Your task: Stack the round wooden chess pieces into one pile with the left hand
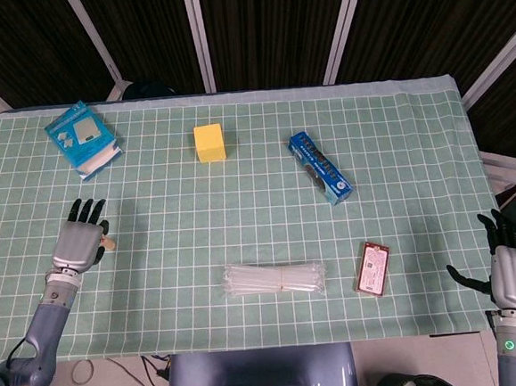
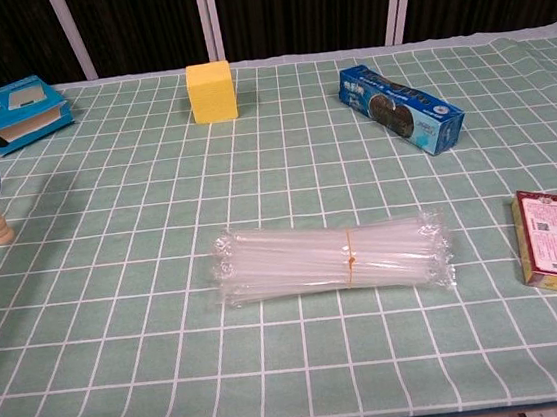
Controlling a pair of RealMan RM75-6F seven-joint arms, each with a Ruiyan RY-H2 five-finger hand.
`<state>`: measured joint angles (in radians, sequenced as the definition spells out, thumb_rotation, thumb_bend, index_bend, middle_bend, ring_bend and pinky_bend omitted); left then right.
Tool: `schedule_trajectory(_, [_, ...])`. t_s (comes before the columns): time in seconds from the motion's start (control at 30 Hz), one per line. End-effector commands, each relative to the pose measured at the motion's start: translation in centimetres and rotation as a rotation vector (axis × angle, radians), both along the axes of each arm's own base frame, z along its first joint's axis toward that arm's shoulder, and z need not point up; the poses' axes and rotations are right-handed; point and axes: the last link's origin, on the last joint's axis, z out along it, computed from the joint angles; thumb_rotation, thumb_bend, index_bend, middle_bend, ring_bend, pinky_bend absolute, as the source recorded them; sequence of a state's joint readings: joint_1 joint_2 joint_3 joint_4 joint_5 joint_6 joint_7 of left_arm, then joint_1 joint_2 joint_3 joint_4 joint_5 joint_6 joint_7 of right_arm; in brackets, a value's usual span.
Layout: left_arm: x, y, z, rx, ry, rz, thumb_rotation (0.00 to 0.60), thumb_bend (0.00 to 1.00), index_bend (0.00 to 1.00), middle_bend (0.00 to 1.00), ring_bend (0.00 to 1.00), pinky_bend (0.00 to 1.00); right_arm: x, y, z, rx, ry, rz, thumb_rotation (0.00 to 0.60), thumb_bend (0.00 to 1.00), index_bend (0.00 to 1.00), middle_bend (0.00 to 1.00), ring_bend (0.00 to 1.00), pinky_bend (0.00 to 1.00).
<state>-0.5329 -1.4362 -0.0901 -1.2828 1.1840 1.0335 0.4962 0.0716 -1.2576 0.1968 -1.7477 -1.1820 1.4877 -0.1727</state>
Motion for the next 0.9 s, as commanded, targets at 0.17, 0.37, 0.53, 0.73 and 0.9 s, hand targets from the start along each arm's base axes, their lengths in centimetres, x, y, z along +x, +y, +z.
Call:
schedule_trajectory(0.17, [0.2,0.0,0.1,0.004,-0.002,-0.006,0.6,0.3,0.43,0.05,0.0,0.0,0.0,0.0,0.0,0.002,0.001,0.001,0.6,0.27,0.12,0.05,0.0,0.0])
schedule_trajectory(0.37, [0.9,-1.0,1.4,0.041,-0.055,-0.031,0.6,0.31,0.35,0.05,0.0,0.0,0.0,0.0,0.0,0.0,0.003,0.002,0.6,0.27,0.12,0.05,0.0,0.0])
schedule_trajectory(0.53, [1.5,-3.4,4.2,0.095,-0.151,-0.075,0.6,0.3,0.24,0.05,0.0,0.0,0.1,0.0,0.0,-0.006,0.009,0.013,0.6,0.27,0.12,0.05,0.0,0.0])
schedule_trajectory(0.73, [0.8,-7.0,8.3,0.171,-0.243,-0.092,0.6,0.3,0.12,0.04,0.0,0.0,0.5,0.0,0.2,-0.016,0.037,0.065,0.6,0.27,0.12,0.05,0.0,0.0])
schedule_trajectory(0.9, [-0.9,-9.4,10.5,0.21,-0.274,-0.05,0.6,0.3,0.08,0.04,0.0,0.0,1.0,0.1,0.2,-0.009,0.084,0.149,0.6,0.27,0.12,0.05,0.0,0.0])
